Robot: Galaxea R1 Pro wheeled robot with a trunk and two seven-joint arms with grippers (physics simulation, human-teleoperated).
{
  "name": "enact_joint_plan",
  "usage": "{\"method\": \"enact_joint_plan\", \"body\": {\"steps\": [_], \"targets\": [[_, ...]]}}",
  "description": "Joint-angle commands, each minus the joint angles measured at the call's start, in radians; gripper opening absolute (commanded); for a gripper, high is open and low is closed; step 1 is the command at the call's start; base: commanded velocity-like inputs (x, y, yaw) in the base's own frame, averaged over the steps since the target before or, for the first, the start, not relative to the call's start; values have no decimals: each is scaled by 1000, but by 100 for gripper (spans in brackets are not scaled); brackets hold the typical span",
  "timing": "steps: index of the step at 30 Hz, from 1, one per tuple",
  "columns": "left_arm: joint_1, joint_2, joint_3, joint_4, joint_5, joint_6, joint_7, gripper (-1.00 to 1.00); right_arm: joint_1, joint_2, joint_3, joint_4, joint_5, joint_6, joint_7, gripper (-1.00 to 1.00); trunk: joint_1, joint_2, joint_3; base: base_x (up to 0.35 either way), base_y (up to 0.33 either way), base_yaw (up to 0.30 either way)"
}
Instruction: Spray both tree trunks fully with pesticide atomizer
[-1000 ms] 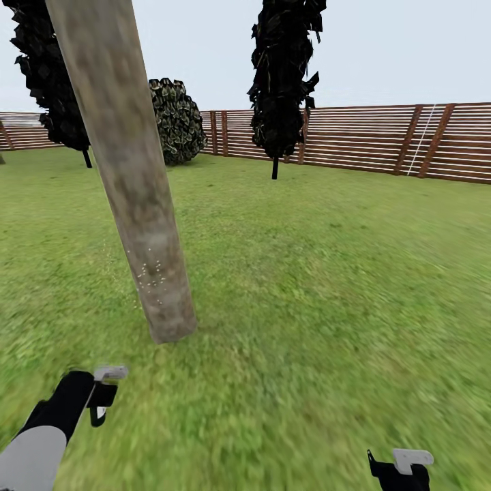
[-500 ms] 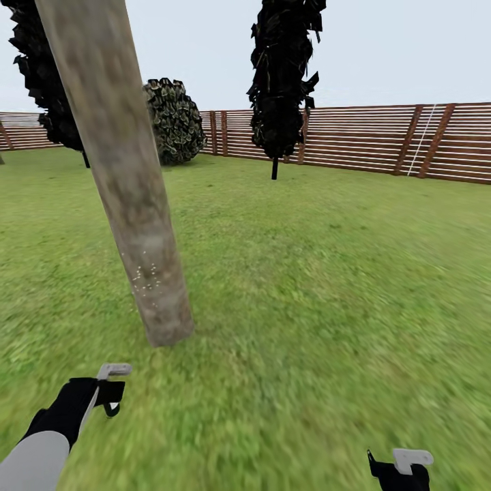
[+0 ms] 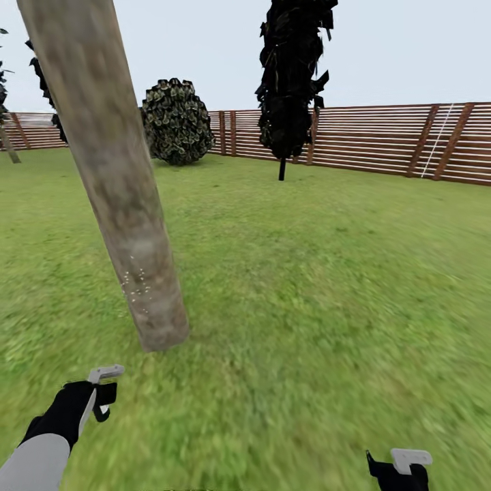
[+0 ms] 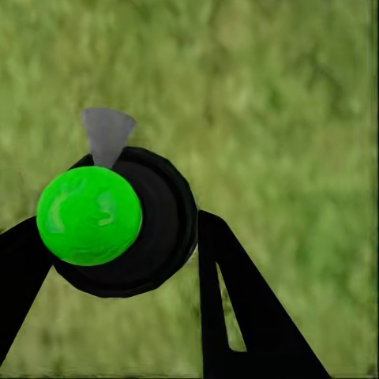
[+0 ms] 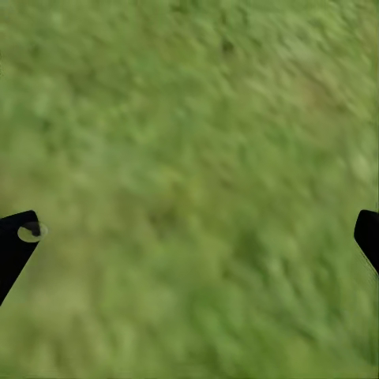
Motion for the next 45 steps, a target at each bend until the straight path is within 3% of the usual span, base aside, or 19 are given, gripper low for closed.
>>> {"method": "enact_joint_plan", "body": {"steps": [1, 3, 6, 10, 17, 27, 45], "targets": [[-2, -28, 5, -5, -18, 2, -3, -100, -1, 0, -8, 1, 5, -4, 6, 100, 0, 0, -1, -52, -275, 81], [-3, -49, 3, -17, -19, 3, 17, -100, -1, -1, -8, 1, 5, -4, 6, 100, 0, 0, -1, -100, -276, 34], [-4, -59, -15, -25, -20, 3, 38, -100, -1, -1, -8, 1, 5, -4, 7, 100, 0, 0, -1, -65, -276, 10], [-4, -61, -40, -28, -20, 5, 43, -100, -1, -2, -8, 1, 5, -4, 7, 100, 0, 0, -1, 92, -274, 1], [-4, -57, -34, -28, -16, 9, 43, -100, -1, -3, -9, 1, 4, -4, 7, 100, 0, 0, -1, 211, -184, 4], [-4, -60, -40, -25, -16, 13, 42, -100, -1, 0, -8, 1, 4, -4, 6, 100, 0, 0, -1, 66, -36, 236], [-4, -60, -35, -26, -14, 11, 44, -100, -1, -1, -8, 1, 4, -4, 6, 100, 0, 0, -1, 204, -192, 44]]}}
